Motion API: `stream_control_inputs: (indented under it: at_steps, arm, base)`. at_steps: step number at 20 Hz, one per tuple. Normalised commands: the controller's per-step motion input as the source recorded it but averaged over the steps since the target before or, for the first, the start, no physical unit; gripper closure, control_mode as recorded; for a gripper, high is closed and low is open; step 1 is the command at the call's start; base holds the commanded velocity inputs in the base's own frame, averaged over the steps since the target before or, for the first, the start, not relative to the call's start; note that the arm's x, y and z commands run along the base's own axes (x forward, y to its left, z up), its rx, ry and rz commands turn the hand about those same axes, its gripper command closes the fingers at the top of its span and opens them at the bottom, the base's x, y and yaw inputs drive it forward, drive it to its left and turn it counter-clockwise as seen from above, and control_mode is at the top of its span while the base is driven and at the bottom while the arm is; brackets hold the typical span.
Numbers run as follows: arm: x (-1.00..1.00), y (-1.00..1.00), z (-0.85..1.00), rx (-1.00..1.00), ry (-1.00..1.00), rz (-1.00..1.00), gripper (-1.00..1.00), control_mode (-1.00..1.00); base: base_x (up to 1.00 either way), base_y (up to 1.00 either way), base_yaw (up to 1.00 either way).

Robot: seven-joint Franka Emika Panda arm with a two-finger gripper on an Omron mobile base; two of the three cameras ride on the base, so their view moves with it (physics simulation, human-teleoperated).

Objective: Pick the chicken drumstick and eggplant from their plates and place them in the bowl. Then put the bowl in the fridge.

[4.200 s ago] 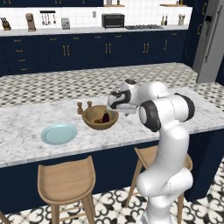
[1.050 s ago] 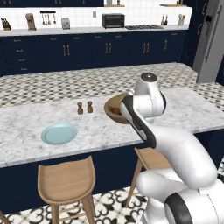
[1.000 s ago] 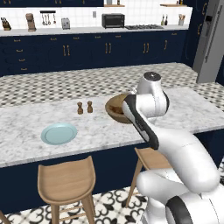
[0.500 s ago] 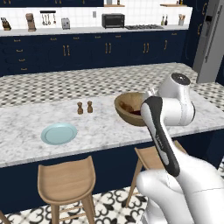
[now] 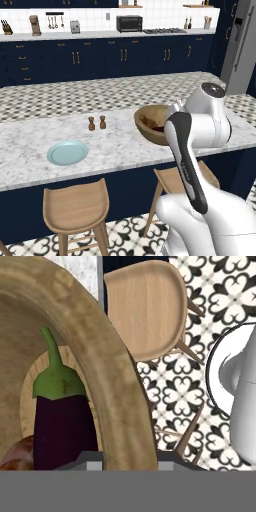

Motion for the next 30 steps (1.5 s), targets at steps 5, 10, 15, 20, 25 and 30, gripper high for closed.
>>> stream_control_inputs:
  at_steps: [5,10,15,20,25,30]
  arm:
    - [-0.18,0.0,0.24,0.0,0.1,-0.03,1.0,-1.0]
    - [-0.05,0.0,0.12,0.0,0.04,0.0,1.0,-1.0]
    - [0.0,0.0,0.0,0.0,0.0,0.0,1.0,1.0]
    - [0.0,0.0,0.0,0.0,0.0,0.0,1.0,1.0]
    - [0.0,0.0,0.0,0.0,0.0,0.0,1.0,1.0]
    - [0.0,0.0,0.0,0.0,0.0,0.0,1.0,1.0]
  base:
    - [0.0,0.0,0.0]
    - [0.0,0.0,0.0]
    - [-0.1,-0.17,0.0]
    - [-0.59,-0.98,0.0]
    - [-0.63,-1.0,0.0]
    - [-0.39,-1.0,0.0]
